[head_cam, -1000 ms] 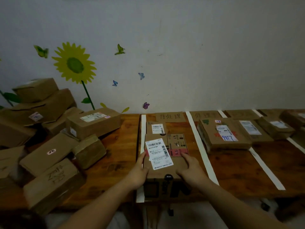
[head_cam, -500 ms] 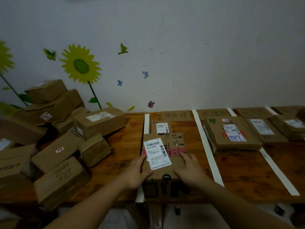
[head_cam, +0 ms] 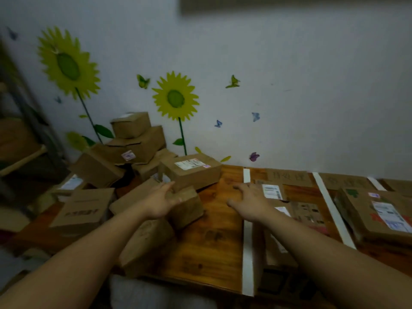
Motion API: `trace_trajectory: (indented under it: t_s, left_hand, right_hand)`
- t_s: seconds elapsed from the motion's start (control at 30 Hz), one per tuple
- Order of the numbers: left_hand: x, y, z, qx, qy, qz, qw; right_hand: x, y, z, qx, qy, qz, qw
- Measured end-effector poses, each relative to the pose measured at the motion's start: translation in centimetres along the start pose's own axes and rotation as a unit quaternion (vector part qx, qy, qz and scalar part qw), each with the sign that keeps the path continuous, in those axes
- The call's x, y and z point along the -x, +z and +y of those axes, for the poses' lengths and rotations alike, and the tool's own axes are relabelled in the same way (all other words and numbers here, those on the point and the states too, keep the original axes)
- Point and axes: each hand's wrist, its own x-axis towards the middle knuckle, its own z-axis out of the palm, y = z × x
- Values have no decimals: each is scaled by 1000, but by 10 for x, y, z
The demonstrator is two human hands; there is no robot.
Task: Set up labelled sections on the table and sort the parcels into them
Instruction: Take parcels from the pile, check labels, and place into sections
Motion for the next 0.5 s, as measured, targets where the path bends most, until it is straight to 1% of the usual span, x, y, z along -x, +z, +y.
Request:
trace_trajectory:
  t_s: [0.13,0.23,0.3,0.37,0.47,0.5]
  left_hand:
    - [-8,-36,-61,17,-22,-13,1000]
    - [-19,-47,-94,79,-44,-32,995]
    - [-28,-44,-111,104,-58,-42,992]
    - [-39,-37,-120,100,-63,-65,991]
    - [-58,-19,-115,116,-58,-99,987]
    - [-65,-12,-111,109,-51,-100,988]
  right_hand:
    - [-32,37,-50,-26,17,-30,999]
    - [-52,65,-74,-66,43,-41,996]
    - [-63,80,-81,-66,63,-57,994]
    - [-76,93,-81,-62,80,-75,992]
    - [-100,108,-76,-68,107,-96,987]
    - [-110,114,-72,-75,116,-105,985]
